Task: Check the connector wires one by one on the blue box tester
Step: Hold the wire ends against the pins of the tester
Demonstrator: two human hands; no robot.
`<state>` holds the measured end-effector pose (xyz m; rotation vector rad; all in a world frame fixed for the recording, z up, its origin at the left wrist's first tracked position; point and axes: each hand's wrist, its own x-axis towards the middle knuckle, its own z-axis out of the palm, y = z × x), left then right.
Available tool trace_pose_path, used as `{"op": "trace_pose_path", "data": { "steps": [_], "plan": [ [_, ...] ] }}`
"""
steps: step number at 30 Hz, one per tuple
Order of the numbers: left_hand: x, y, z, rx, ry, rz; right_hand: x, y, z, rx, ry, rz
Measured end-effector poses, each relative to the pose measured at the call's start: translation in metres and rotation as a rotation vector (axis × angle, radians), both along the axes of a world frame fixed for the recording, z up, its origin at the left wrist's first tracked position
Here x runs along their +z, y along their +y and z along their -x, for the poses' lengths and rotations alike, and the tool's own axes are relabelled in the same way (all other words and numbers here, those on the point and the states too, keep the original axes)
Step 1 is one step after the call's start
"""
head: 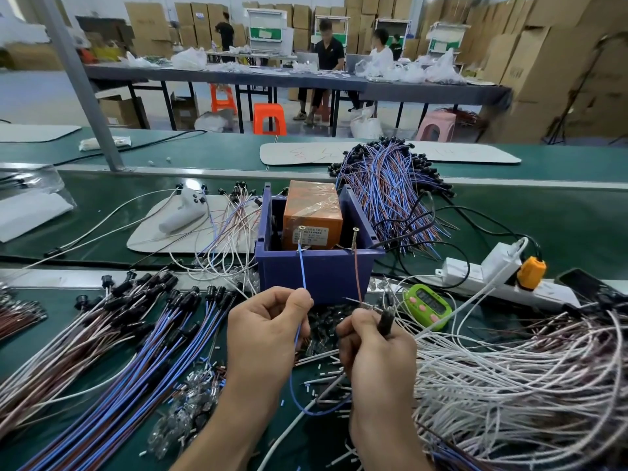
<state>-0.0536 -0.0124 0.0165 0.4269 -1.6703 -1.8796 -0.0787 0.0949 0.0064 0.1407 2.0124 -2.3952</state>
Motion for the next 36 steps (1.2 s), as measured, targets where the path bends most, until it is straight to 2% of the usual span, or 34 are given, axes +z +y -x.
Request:
{"op": "trace_pose_path", "data": {
  "steps": [5, 11, 14, 17, 20, 24, 29, 32, 36],
  "plan": [
    [0.000, -0.001, 0.000, -0.002, 0.000, 0.000, -0.002, -0.002, -0.002, -0.027, 0.018, -0.006],
    [-0.001, 0.000, 0.002, 0.009, -0.024, -0.032, -0.004, -0.001, -0.008, -0.041, 0.069, -0.117],
    [0.000, 0.000, 0.001, 0.016, -0.006, -0.020, 0.000, -0.004, -0.009, -0.082, 0.059, -0.081],
    [-0.001, 0.000, -0.001, 0.028, 0.006, -0.035, 0.005, -0.004, -0.013, -0.099, 0.127, -0.050],
    [0.000, 0.001, -0.004, -0.020, 0.005, -0.061, 0.012, -0.005, -0.016, 0.087, 0.173, -0.034],
    [0.005, -0.005, -0.007, -0.247, -0.036, -0.230, 0.023, -0.004, -0.016, 0.382, 0.059, 0.096],
    [0.010, -0.015, -0.013, -0.414, -0.035, -0.377, 0.039, 0.012, -0.009, 0.596, -0.024, -0.025],
    [0.013, -0.023, -0.011, -0.378, 0.034, -0.442, 0.054, 0.029, -0.005, 0.595, -0.030, -0.093],
    [0.010, -0.033, -0.010, -0.265, 0.103, -0.532, 0.078, 0.085, 0.004, 0.404, -0.028, -0.030]
  ]
}}
